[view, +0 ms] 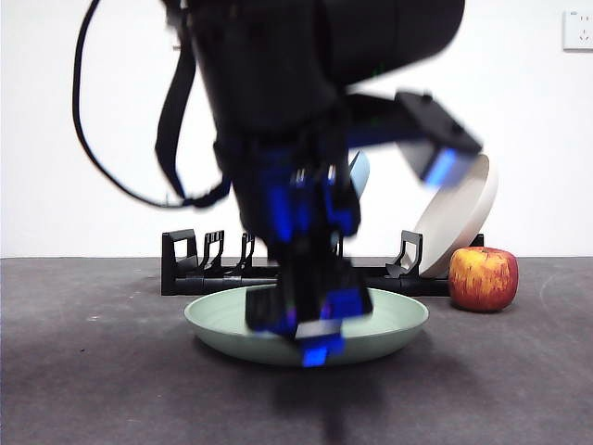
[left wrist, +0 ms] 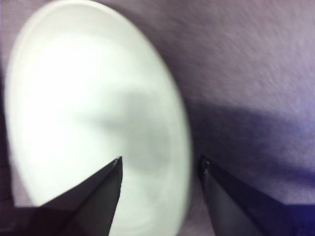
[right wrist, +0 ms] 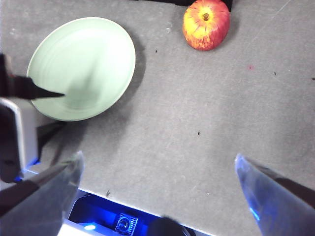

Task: Take the green plate from the plate rack,put the plate on the table,take the apple from the table,put the apple in the plate

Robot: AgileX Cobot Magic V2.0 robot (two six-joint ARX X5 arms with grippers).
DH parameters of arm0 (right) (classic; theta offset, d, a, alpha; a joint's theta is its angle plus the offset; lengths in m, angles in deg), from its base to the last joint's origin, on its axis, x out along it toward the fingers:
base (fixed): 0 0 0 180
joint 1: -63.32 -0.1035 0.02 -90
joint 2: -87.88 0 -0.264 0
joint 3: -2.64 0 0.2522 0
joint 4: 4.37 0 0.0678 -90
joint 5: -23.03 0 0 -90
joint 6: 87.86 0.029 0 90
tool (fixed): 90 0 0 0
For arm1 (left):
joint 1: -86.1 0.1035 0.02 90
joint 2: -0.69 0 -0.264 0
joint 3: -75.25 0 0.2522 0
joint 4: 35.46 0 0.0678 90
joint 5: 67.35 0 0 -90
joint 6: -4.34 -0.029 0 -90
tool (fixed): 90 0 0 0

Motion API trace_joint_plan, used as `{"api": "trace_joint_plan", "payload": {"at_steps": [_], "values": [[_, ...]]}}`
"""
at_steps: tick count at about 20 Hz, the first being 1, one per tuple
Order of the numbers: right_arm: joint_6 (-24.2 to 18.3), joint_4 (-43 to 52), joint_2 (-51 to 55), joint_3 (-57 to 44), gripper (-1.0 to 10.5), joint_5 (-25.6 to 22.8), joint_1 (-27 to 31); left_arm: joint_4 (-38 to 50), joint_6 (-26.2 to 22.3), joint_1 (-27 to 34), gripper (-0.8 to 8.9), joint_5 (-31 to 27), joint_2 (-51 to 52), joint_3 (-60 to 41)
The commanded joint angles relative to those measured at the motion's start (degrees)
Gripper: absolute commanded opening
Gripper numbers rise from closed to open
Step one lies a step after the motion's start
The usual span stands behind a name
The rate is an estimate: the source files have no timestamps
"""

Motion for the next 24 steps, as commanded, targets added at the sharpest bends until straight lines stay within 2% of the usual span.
{"api": "trace_joint_plan", "payload": {"at_steps": [1,3,5,8,15,19,21,24], "values": [[0.57,0.98,-0.24,0.24,6.9,0.13,-0.09,-3.74,5.09,-0.2,2.62,0.39,2.91,2.6],[1.42,2.82,-0.98,0.24,6.9,0.13,-0.09,-10.01,9.46,-0.24,2.61,2.71,6.12,5.88],[2.49,6.01,-2.91,0.24,6.9,0.13,-0.09,-16.17,14.01,-0.24,2.61,7.45,10.12,9.62],[2.49,10.69,-7.15,0.24,6.9,0.13,-0.09,-20.96,17.27,-0.22,2.61,14.05,15.67,13.86],[3.56,27.91,-23.89,0.24,6.9,0.04,-0.48,-31.54,24.24,-0.2,2.6,15.3,28.39,25.29],[3.96,36.63,-34.53,0.24,7.1,-0.35,-1.75,-32.65,25.99,-0.2,2.6,15.32,33.2,27.58],[3.96,41.9,-39.41,0.24,7.7,-0.87,-2.4,-33.09,26.21,-0.2,2.59,15.28,34.77,27.58],[3.78,47.32,-45.68,0.24,7.7,-3.8,-3.08,-34.4,27.69,-0.2,2.52,15.19,35.6,27.58]]}}
